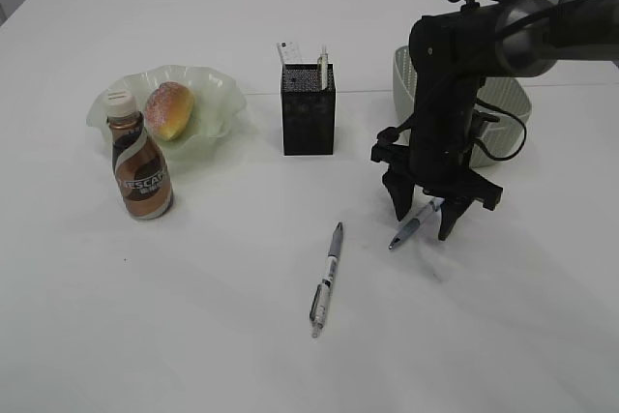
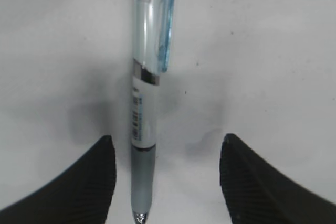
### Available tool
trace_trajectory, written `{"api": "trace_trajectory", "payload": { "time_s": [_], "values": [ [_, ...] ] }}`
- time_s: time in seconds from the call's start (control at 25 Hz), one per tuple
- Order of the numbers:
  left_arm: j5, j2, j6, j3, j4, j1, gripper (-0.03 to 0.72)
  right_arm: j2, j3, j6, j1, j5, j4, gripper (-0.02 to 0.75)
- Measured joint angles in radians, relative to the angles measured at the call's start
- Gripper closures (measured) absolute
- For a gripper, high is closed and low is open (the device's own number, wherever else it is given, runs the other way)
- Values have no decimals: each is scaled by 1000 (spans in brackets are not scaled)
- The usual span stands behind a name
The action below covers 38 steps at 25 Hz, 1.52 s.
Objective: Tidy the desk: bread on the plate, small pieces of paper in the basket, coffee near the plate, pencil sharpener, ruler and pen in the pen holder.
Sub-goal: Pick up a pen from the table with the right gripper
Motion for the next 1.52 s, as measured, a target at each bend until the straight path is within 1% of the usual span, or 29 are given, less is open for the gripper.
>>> {"api": "trace_trajectory", "payload": {
  "time_s": [1.12, 1.52],
  "values": [
    [0, 0, -6, 0, 8, 0, 442, 21, 0, 5, -6, 2, 0, 251],
    [0, 0, -6, 0, 8, 0, 442, 26, -2, 5, -6, 5, 29, 250]
  ]
}}
